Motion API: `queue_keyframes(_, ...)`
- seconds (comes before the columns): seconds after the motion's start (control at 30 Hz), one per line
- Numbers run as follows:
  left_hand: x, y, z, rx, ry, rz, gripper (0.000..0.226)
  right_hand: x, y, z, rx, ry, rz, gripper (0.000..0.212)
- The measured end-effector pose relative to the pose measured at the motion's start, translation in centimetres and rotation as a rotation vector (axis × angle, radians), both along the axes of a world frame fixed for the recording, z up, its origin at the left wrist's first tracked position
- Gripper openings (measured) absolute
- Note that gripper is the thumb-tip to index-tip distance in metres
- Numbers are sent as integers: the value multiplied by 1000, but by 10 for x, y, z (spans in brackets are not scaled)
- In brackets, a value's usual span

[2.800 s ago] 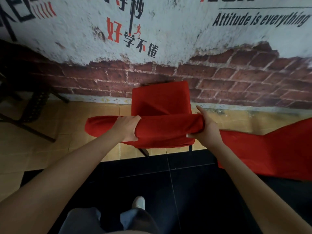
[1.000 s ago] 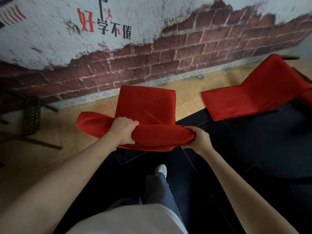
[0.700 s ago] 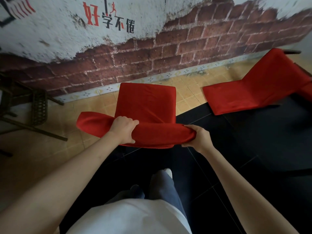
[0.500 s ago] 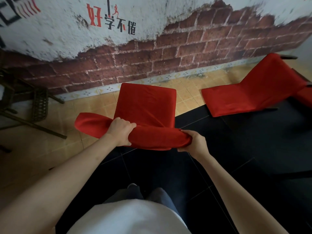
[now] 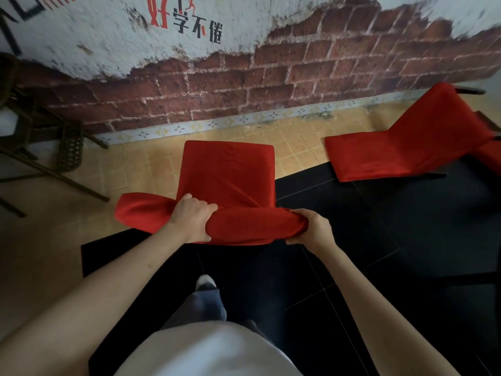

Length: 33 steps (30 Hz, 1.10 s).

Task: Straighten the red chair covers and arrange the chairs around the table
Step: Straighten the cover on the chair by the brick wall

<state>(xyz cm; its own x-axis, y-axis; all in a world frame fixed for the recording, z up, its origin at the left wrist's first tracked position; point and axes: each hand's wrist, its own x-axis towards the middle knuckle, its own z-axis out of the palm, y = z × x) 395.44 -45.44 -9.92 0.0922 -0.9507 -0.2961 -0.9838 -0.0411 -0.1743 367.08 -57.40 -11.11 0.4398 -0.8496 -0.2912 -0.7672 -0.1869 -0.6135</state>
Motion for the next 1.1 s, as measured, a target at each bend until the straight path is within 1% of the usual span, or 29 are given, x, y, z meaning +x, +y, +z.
queue_keyframes(0.2,-6,24,3,13,-20,41,67,-6,25,0,-7,-30,35,90)
queue_keyframes(0.33,-11,27,6,15,-21,78,73,-6,30,0,-10,-34,38,92)
queue_keyframes(0.5,-16,31,2,4,54,158,77,-6,34,-2,-13,-31,21,91)
queue_keyframes(0.53,-17,31,2,10,80,179,81,-6,34,-2,-14,-24,22,92)
queue_keyframes(0.6,-19,33,1,40,123,195,99,-7,33,-2,-3,15,20,99)
queue_keyframes(0.67,-20,32,0,84,190,178,117,-12,33,-2,45,68,-13,114)
queue_keyframes(0.73,-20,26,3,98,291,152,122,-21,33,-1,112,108,-63,126)
queue_keyframes(0.83,-22,9,10,77,395,91,120,-34,32,3,183,133,-131,129)
queue_keyframes(1.0,-37,-32,21,68,523,-24,106,-53,33,9,214,151,-255,124)
queue_keyframes(1.1,-57,-61,25,41,564,-104,99,-68,31,9,214,143,-329,123)
